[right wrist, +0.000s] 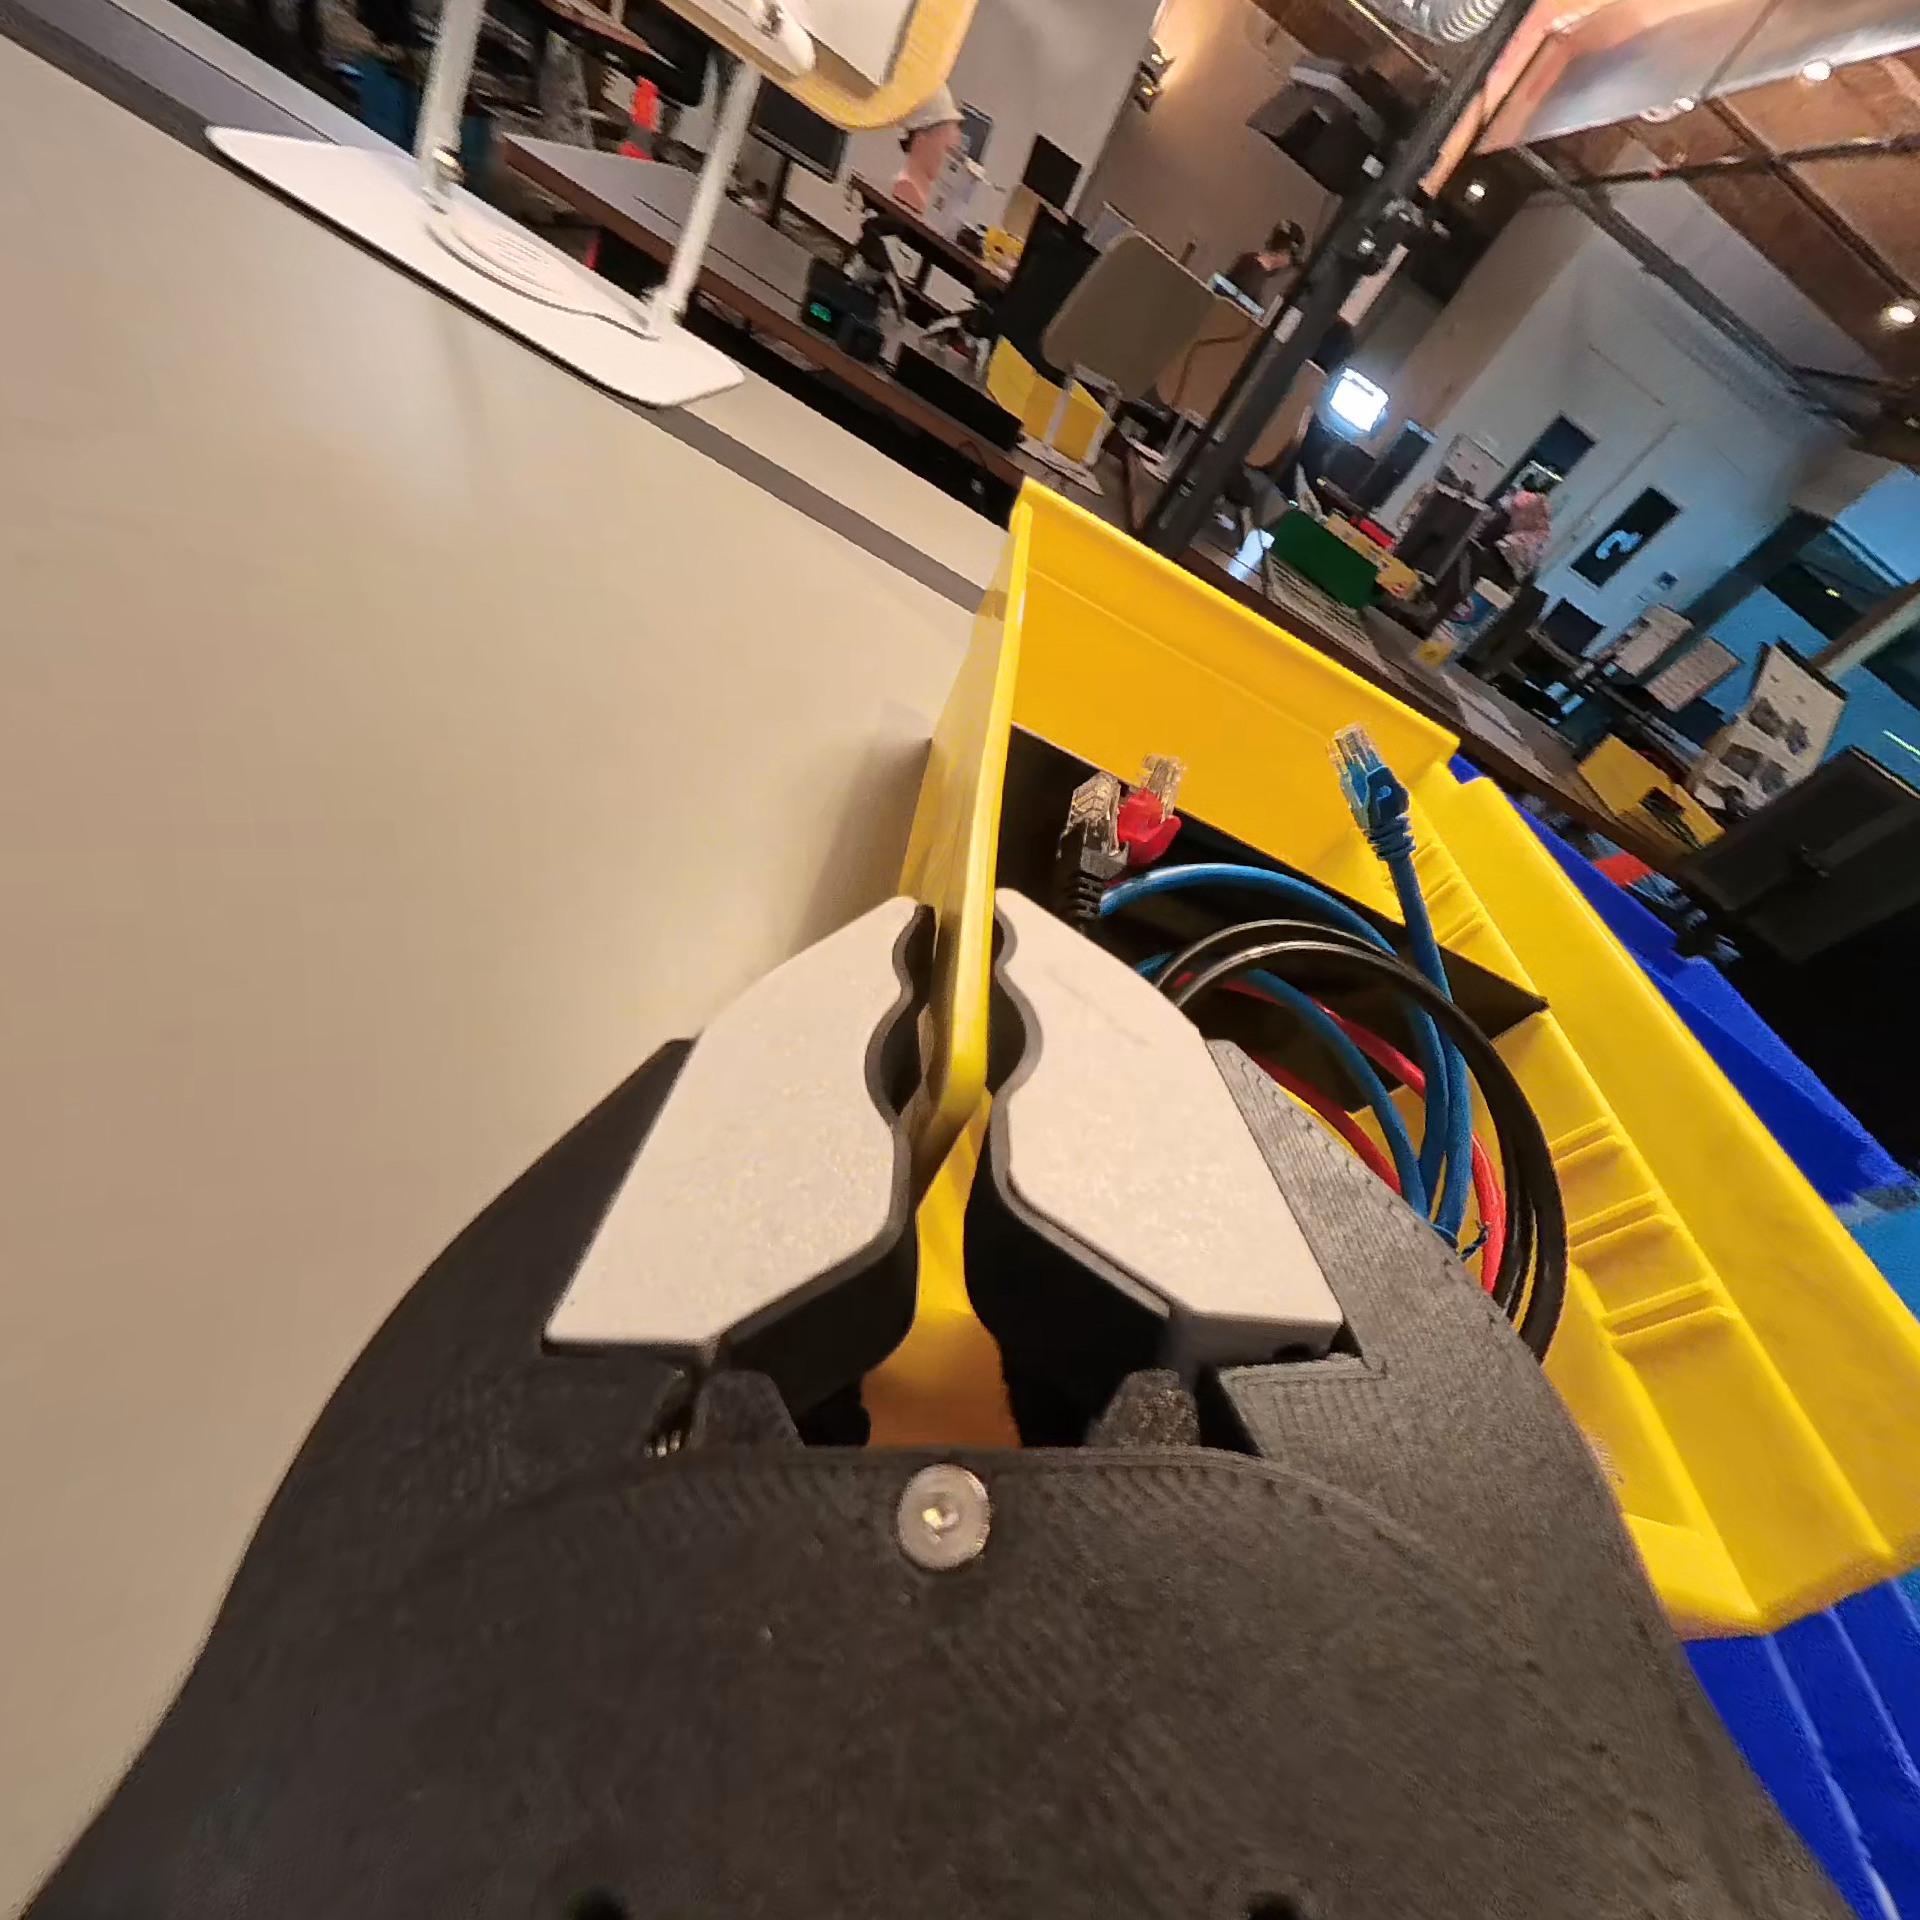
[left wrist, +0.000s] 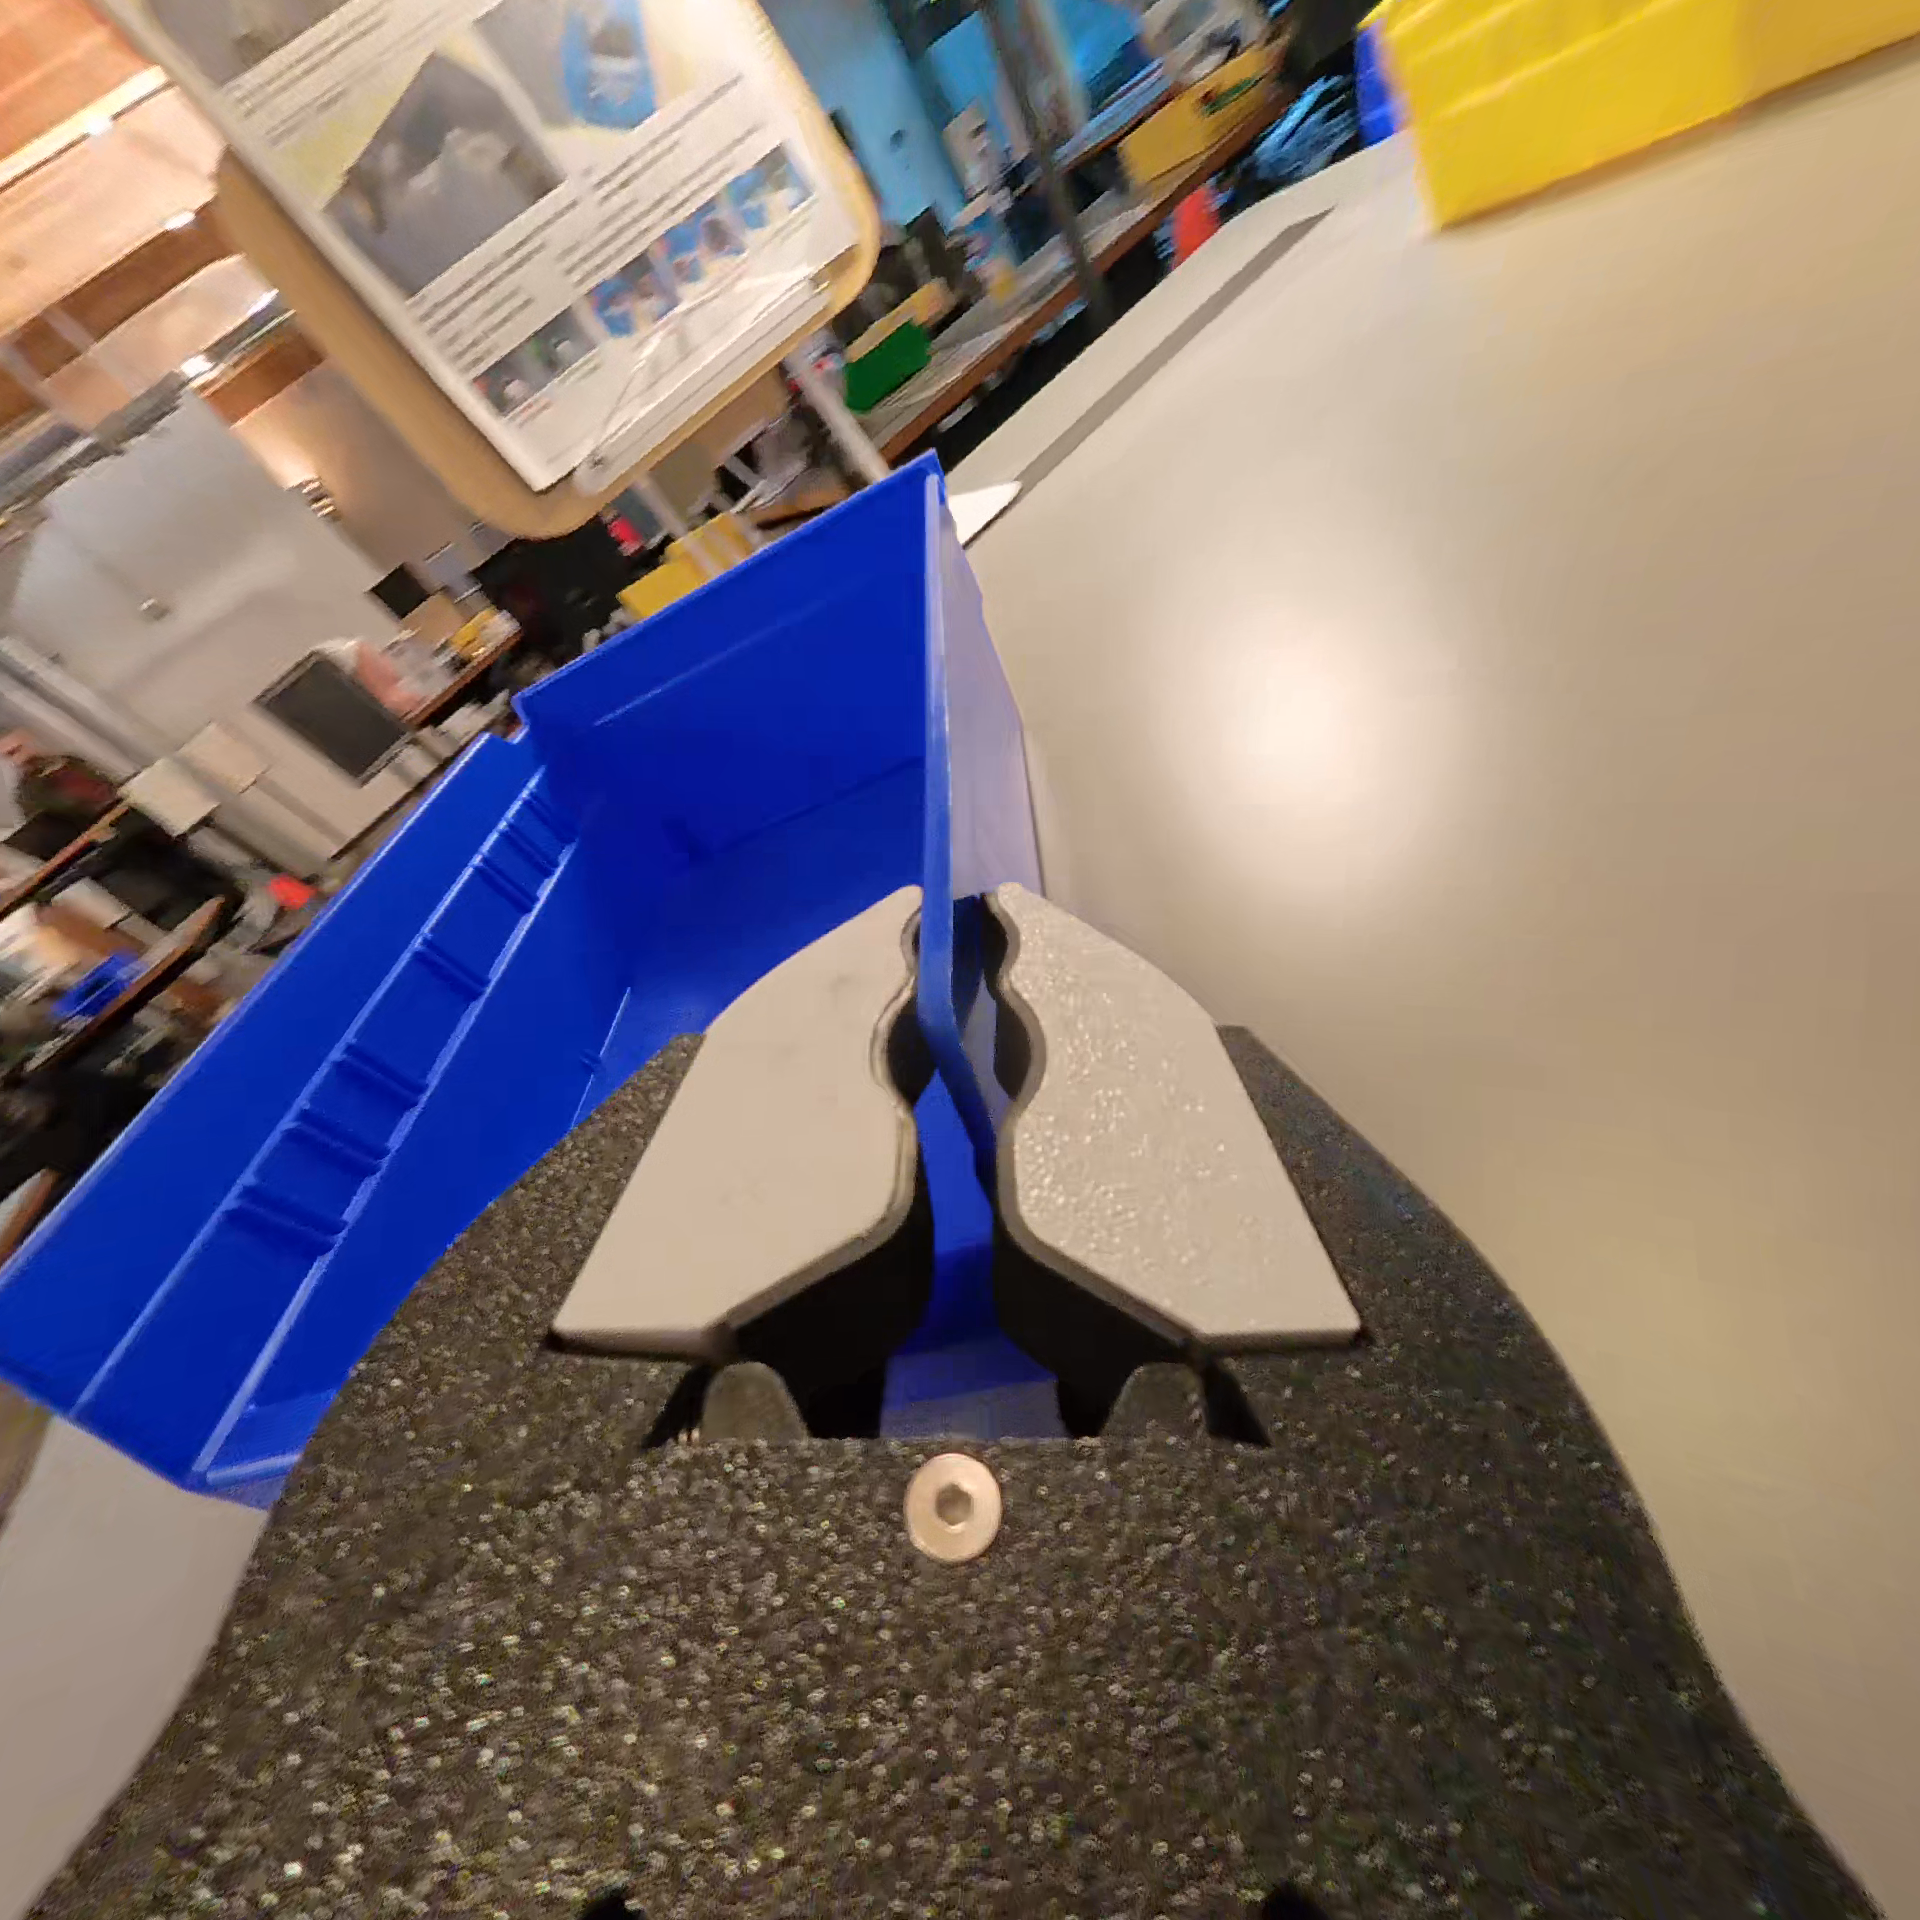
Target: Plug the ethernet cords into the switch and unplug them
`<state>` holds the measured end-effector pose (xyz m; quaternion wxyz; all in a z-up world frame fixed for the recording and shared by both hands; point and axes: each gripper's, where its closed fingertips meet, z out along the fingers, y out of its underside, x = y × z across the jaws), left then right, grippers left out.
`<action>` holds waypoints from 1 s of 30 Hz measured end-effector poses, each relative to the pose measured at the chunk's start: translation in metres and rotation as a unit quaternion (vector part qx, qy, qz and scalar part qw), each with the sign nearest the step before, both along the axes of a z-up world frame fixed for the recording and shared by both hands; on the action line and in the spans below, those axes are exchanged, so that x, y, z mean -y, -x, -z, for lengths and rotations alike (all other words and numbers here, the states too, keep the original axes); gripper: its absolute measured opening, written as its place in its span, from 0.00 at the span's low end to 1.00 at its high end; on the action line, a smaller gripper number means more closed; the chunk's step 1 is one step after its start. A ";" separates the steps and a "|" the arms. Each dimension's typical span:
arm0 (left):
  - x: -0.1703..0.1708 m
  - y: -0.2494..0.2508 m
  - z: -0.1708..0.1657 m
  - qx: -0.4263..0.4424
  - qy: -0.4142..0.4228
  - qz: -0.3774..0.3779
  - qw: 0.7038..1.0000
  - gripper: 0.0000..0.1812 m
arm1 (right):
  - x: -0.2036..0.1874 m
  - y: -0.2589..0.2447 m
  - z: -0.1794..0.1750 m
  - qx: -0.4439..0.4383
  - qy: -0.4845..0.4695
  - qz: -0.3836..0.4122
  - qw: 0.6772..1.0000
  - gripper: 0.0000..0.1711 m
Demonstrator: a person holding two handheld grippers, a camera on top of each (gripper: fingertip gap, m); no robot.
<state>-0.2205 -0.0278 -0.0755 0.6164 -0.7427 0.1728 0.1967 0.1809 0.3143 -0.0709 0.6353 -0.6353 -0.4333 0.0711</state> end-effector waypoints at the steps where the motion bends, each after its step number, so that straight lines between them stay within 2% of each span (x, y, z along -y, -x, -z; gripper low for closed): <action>1: 0.001 -0.008 0.000 0.006 0.002 0.025 1.000 0.03 | 0.003 0.004 0.000 -0.001 0.001 -0.014 1.000 0.04; 7: 0.023 -0.059 0.000 0.056 0.028 0.188 0.980 0.03 | 0.031 0.030 0.001 -0.006 0.018 -0.107 0.994 0.04; 12: 0.060 -0.102 0.000 0.086 0.065 0.317 0.942 0.03 | 0.063 0.053 0.002 -0.010 0.036 -0.190 0.981 0.04; 16: 0.088 -0.120 -0.001 0.097 0.079 0.389 0.913 0.02 | 0.095 0.068 0.002 -0.010 0.048 -0.268 0.962 0.04; 22: 0.122 -0.128 -0.002 0.093 0.076 0.450 0.885 0.02 | 0.130 0.071 0.002 -0.010 0.076 -0.382 0.921 0.03; 30: 0.131 -0.126 -0.004 0.090 0.066 0.467 0.877 0.02 | 0.133 0.068 0.002 -0.009 0.084 -0.413 0.907 0.04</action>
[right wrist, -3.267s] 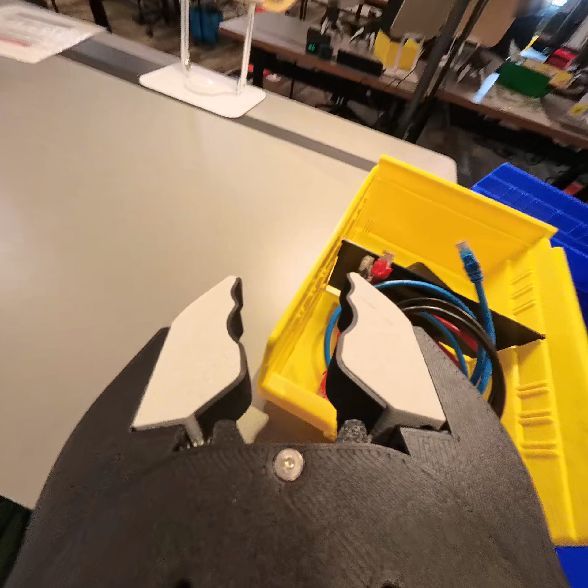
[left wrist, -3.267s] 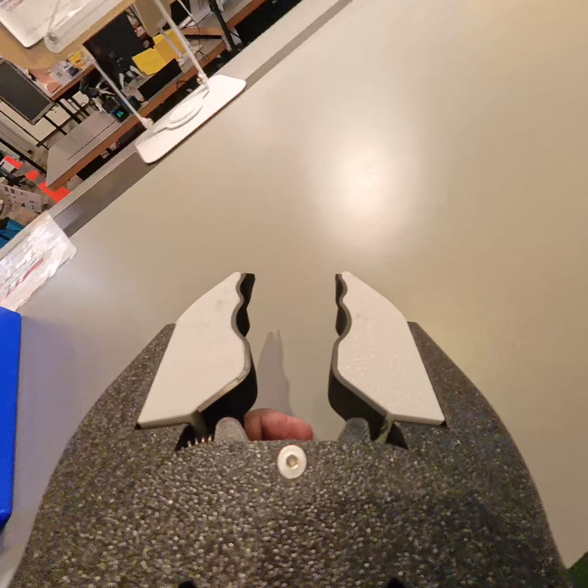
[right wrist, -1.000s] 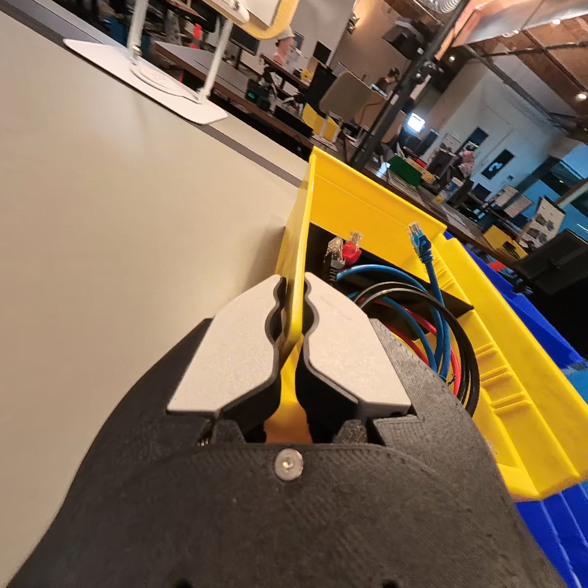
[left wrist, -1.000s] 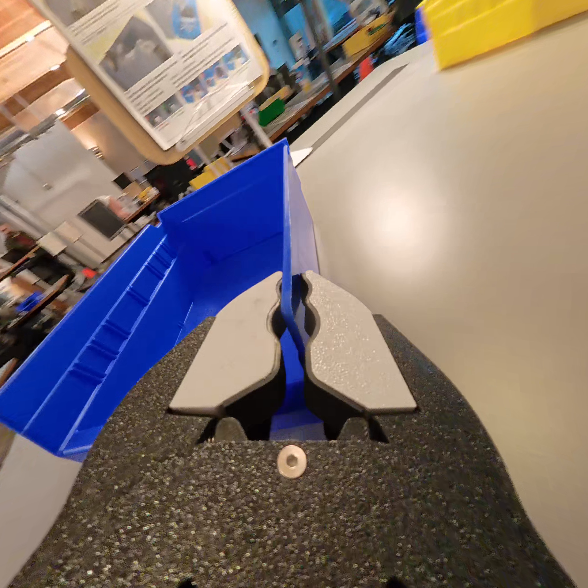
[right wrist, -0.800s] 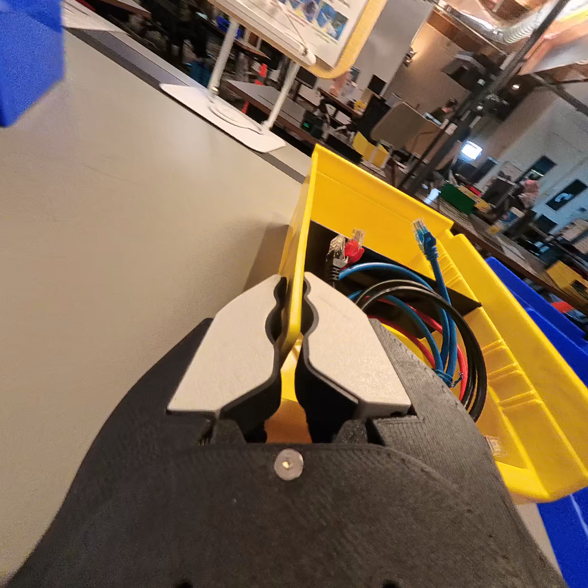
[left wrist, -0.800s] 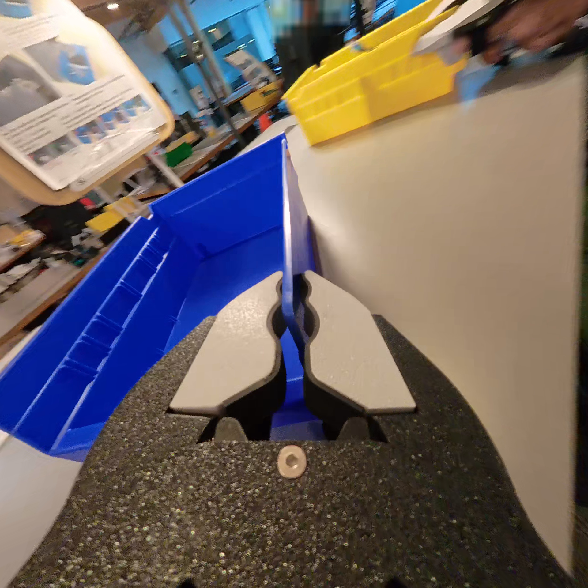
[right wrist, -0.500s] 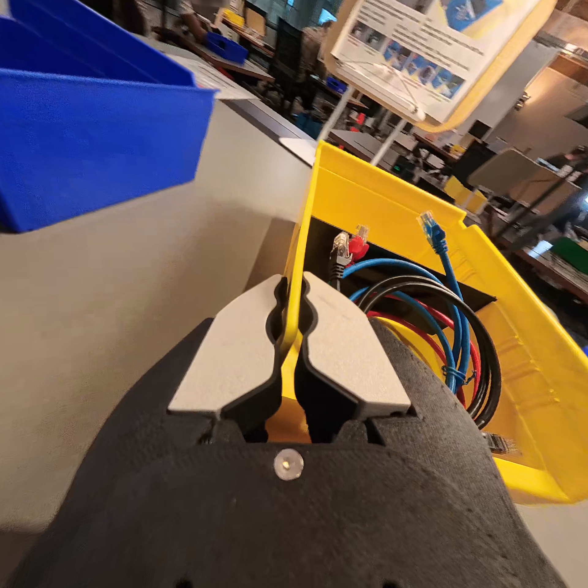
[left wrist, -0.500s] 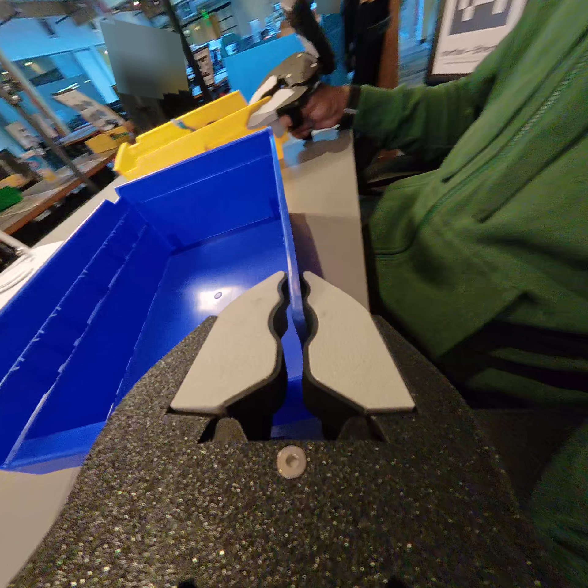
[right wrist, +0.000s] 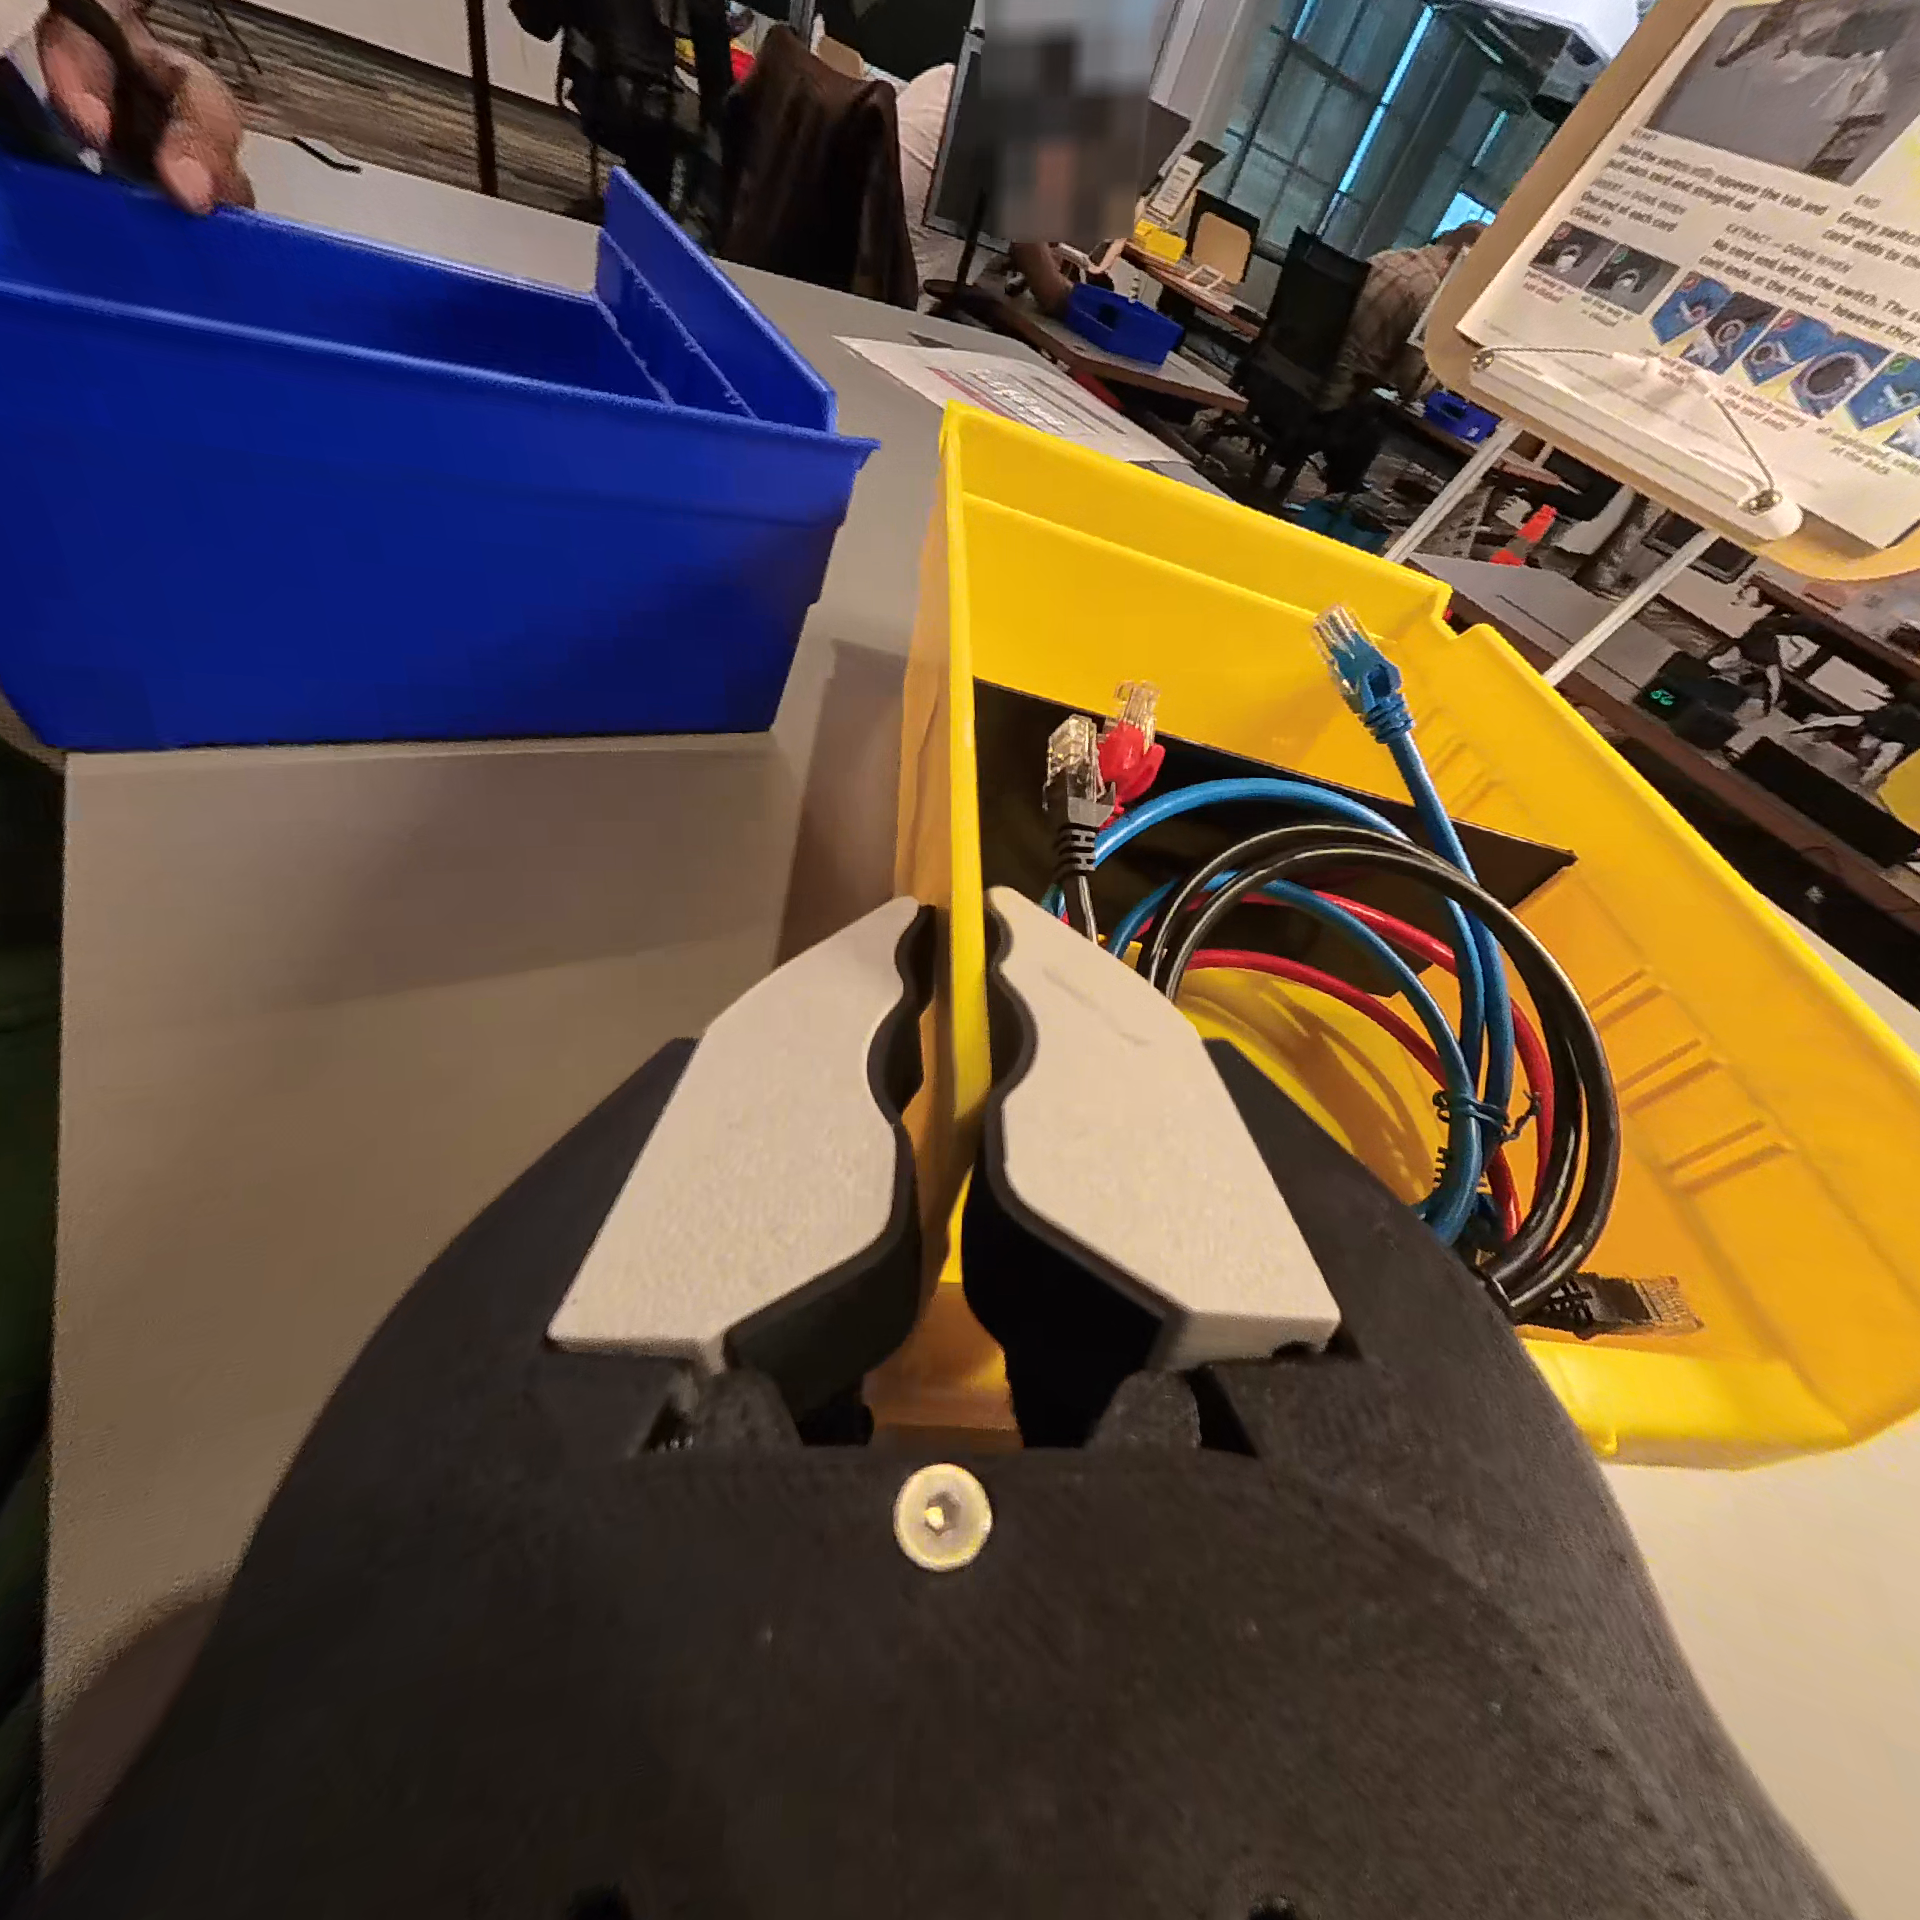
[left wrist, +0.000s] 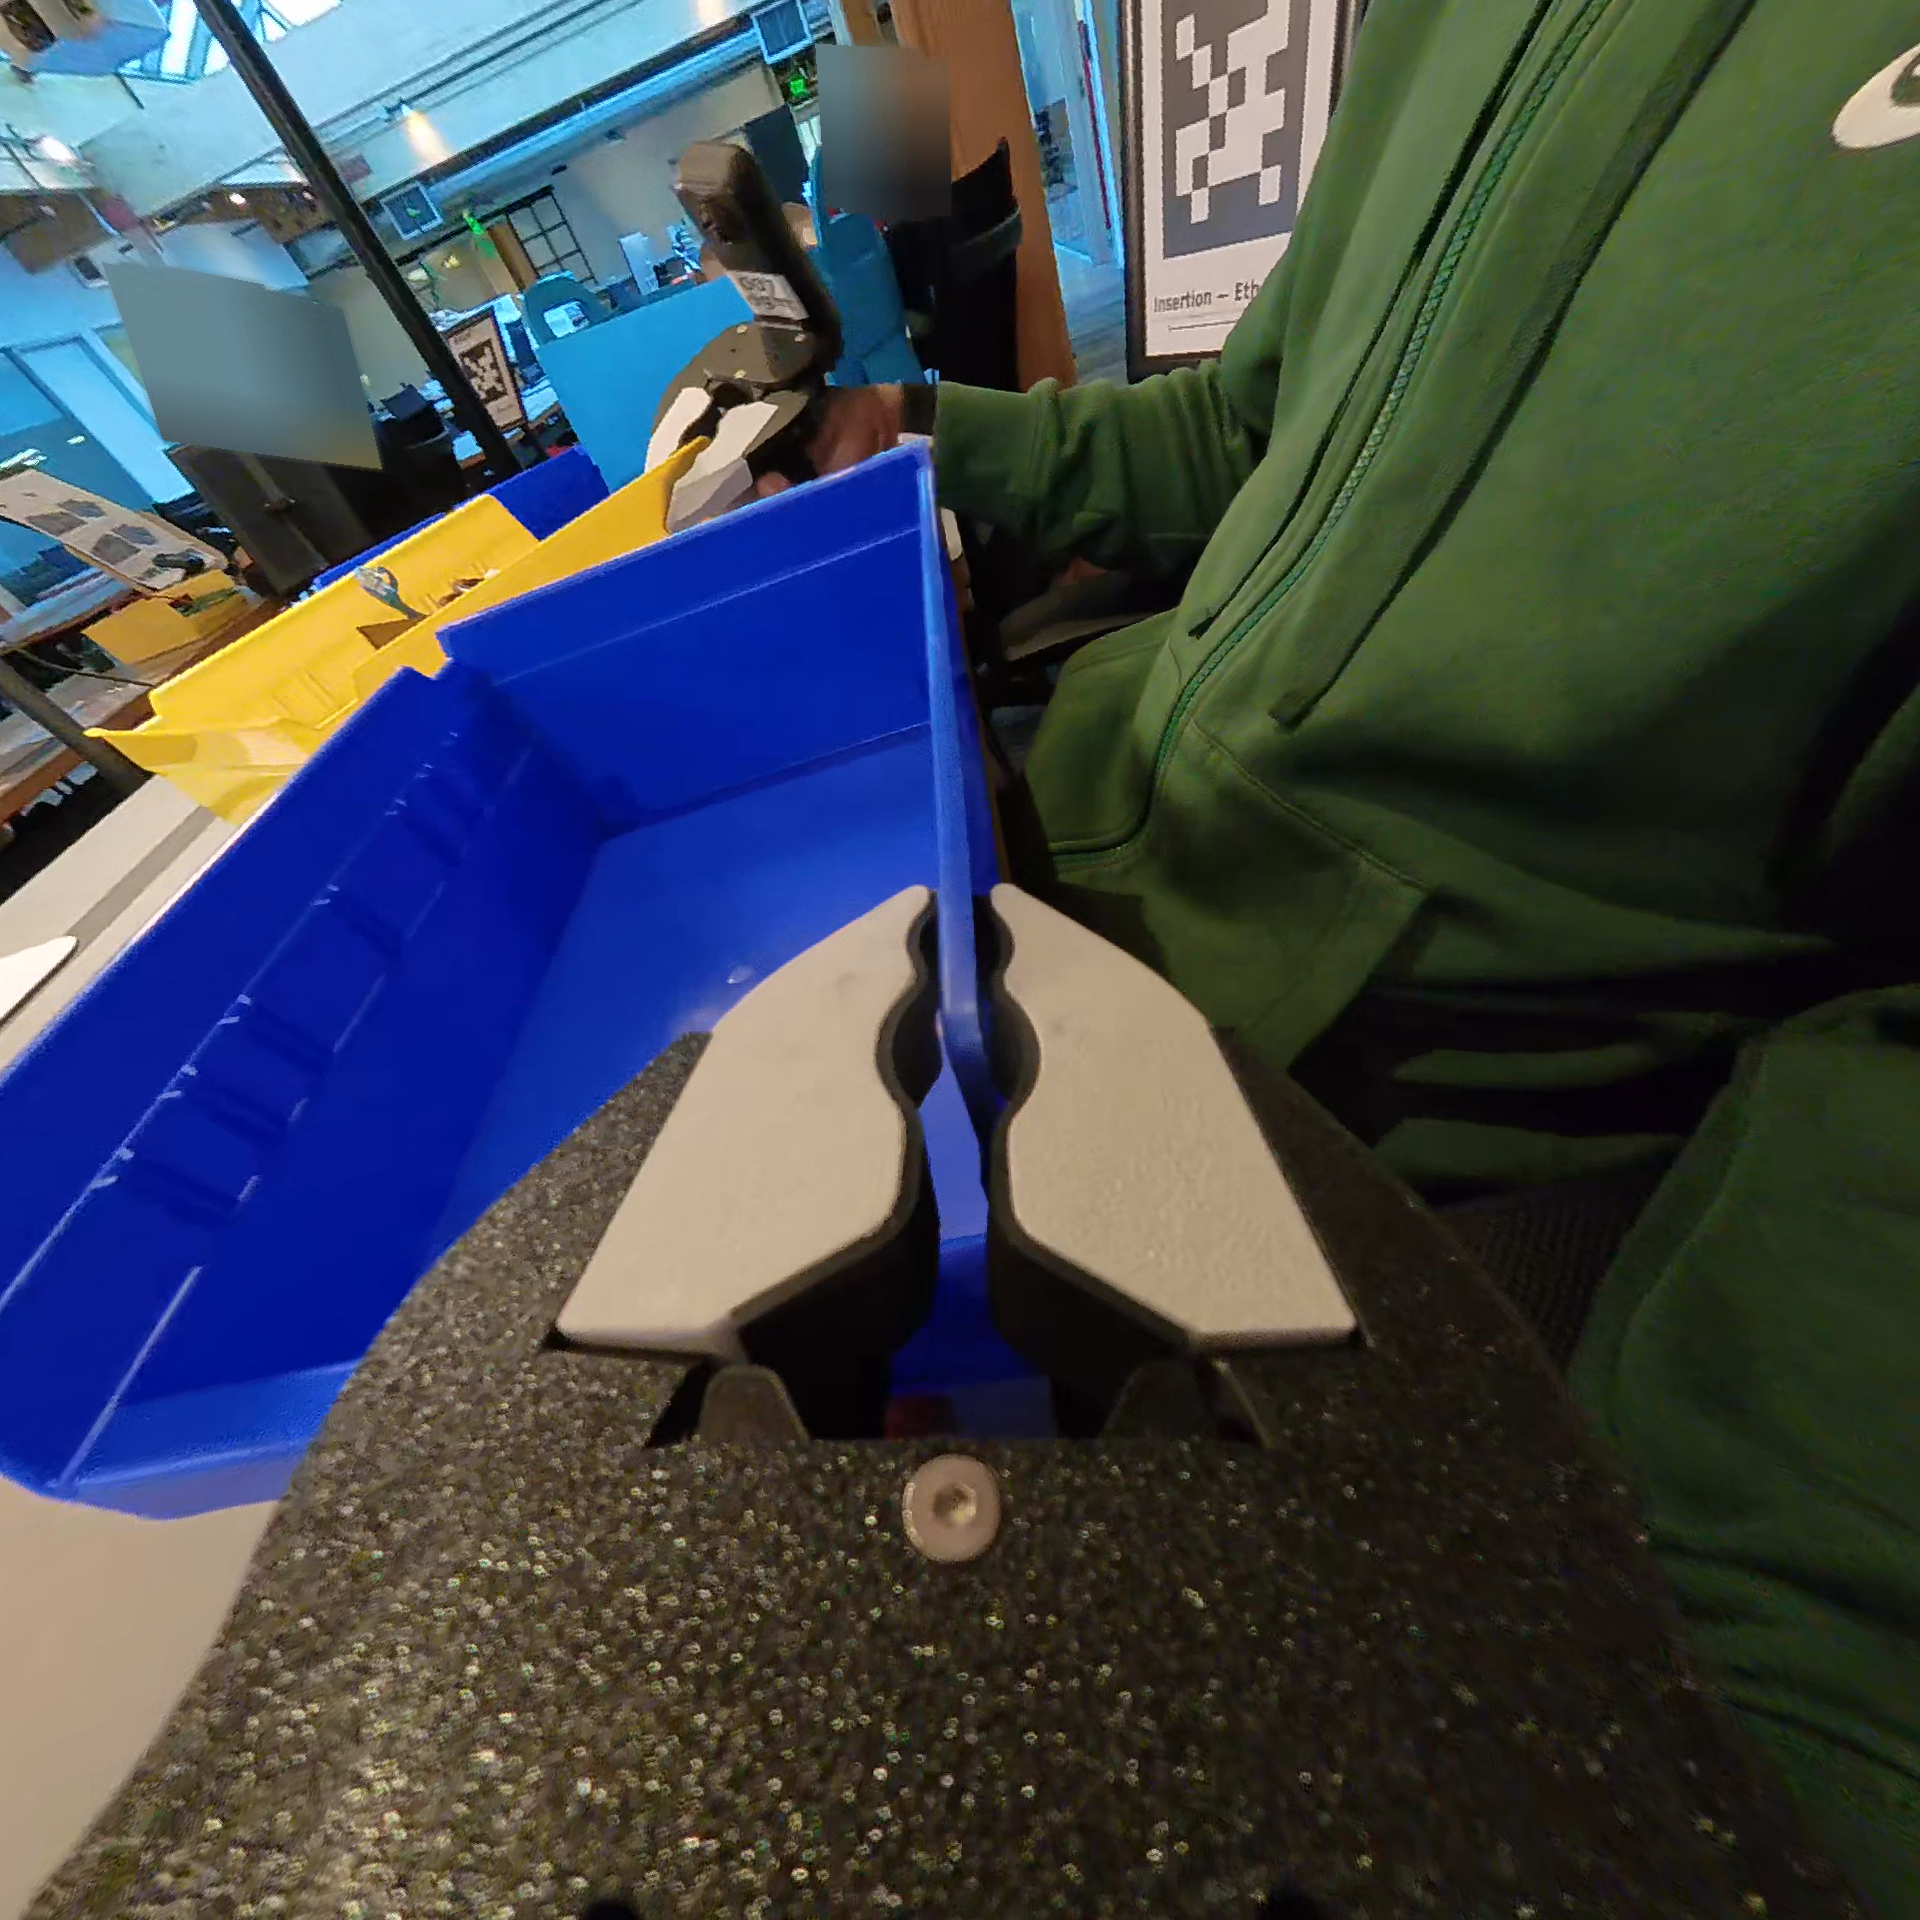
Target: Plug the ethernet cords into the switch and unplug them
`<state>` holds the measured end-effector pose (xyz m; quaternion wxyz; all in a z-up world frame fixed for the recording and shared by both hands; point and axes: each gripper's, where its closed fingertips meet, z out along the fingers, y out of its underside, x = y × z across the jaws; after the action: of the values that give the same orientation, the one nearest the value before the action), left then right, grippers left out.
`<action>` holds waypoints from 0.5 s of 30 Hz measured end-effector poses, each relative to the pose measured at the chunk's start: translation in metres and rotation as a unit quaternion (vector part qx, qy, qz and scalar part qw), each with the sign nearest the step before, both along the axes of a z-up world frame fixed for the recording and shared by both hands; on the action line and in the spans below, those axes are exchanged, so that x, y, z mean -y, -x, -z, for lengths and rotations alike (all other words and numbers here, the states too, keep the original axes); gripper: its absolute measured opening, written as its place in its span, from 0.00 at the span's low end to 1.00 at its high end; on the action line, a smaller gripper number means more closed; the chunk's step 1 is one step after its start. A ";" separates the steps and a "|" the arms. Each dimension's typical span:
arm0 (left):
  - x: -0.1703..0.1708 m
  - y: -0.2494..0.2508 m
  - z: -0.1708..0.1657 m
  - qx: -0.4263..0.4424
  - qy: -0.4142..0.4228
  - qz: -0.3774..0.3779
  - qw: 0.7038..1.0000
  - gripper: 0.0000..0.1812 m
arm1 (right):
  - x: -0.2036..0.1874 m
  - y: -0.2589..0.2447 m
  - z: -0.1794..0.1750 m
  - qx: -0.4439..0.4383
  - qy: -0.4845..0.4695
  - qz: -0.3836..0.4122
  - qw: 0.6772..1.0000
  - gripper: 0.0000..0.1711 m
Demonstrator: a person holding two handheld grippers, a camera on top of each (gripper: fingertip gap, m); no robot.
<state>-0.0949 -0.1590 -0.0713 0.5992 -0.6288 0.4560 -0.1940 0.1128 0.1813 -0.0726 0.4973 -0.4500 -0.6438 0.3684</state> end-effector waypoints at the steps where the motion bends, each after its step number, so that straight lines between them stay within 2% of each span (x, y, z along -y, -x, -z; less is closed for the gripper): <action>1: 0.000 -0.002 0.000 0.001 0.002 0.006 1.000 0.02 | 0.000 0.001 0.000 0.001 0.003 -0.009 1.000 0.03; 9: -0.013 -0.024 0.000 0.002 0.008 0.039 0.999 0.03 | -0.017 0.037 0.002 0.037 0.041 -0.037 0.998 0.03; 15: -0.022 -0.042 0.001 0.002 0.011 0.075 0.997 0.02 | -0.020 0.083 0.003 0.062 0.062 -0.109 0.990 0.02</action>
<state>-0.0532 -0.1372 -0.0718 0.5768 -0.5991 0.4985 -0.2447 0.0302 0.2016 -0.0757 0.3848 -0.4290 -0.6945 0.4307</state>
